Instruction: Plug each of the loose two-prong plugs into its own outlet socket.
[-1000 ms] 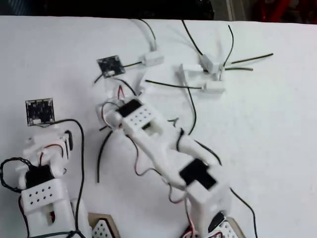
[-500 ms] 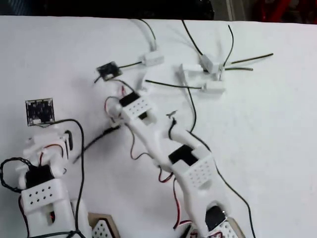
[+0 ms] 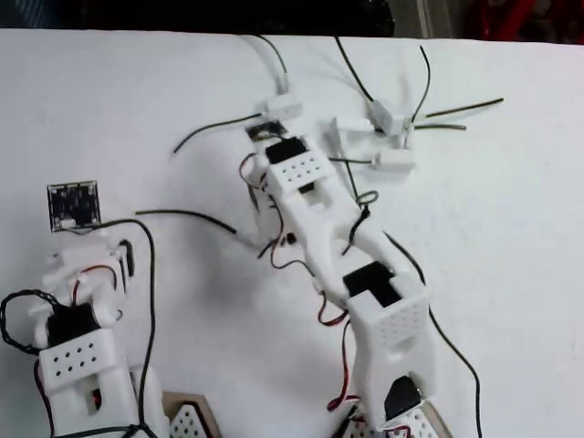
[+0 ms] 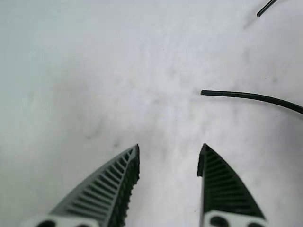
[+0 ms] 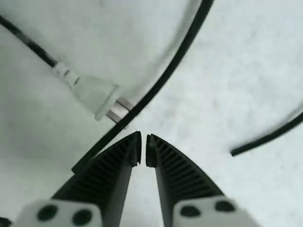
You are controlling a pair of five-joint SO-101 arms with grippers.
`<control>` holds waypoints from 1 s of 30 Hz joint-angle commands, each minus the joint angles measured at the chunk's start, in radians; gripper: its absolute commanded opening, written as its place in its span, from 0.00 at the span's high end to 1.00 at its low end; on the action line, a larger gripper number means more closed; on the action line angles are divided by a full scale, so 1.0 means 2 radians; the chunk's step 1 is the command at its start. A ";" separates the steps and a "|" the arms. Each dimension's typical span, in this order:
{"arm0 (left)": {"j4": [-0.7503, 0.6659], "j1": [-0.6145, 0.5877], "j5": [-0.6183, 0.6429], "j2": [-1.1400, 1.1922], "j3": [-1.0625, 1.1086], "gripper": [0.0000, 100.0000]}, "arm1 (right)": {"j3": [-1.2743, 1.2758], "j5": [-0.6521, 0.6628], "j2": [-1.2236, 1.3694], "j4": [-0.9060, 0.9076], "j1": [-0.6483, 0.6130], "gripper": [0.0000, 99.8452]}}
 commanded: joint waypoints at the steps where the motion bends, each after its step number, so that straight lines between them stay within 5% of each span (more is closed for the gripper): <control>1: -0.012 -0.003 0.005 -0.010 -0.003 0.79 | -0.011 0.007 -0.037 0.036 0.003 0.98; 11: -0.012 -0.003 0.005 -0.010 -0.003 0.79 | -0.012 0.160 -0.128 -0.020 -0.019 0.97; 17: -0.012 -0.003 0.005 -0.010 -0.003 0.79 | -0.015 0.166 -0.092 -0.026 -0.059 0.80; 30: -0.012 -0.003 0.004 -0.010 -0.003 0.79 | -0.136 0.166 0.101 -0.028 -0.080 0.80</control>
